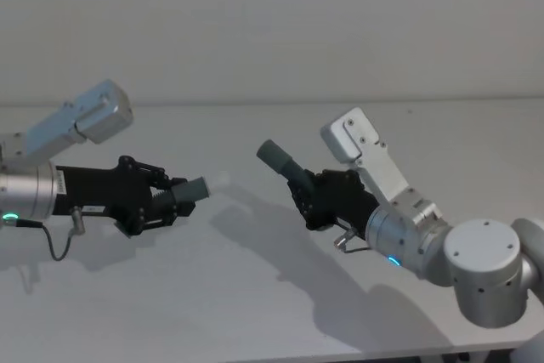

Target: Use both hands to pick up one end of the pipe from the table, align the ends, and insert them.

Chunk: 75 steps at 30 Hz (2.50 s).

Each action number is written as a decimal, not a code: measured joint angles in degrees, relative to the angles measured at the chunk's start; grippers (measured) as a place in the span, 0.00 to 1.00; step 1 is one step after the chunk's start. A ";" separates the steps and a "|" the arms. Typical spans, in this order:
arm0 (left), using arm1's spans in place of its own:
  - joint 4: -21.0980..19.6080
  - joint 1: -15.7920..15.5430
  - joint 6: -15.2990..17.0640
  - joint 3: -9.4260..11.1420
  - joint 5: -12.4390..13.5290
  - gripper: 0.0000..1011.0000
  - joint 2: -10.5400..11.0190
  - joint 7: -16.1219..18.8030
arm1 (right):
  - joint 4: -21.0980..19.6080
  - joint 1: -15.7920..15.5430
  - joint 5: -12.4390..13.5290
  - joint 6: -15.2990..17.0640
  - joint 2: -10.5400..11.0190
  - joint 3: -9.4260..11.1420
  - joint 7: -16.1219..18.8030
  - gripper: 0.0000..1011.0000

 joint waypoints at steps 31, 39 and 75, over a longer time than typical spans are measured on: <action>-2.28 -0.74 -2.40 1.90 -2.17 0.34 3.77 -6.12 | 6.93 6.30 -0.01 -35.45 9.41 -2.27 19.82 0.17; -2.54 -0.74 -2.36 2.19 -2.61 0.34 4.26 -6.14 | 11.43 9.33 1.38 -45.75 11.22 -3.57 26.37 0.17; -2.17 -0.97 -2.49 3.59 -4.40 0.34 4.95 -5.52 | 21.71 14.59 0.20 -62.28 12.34 -7.82 34.51 0.17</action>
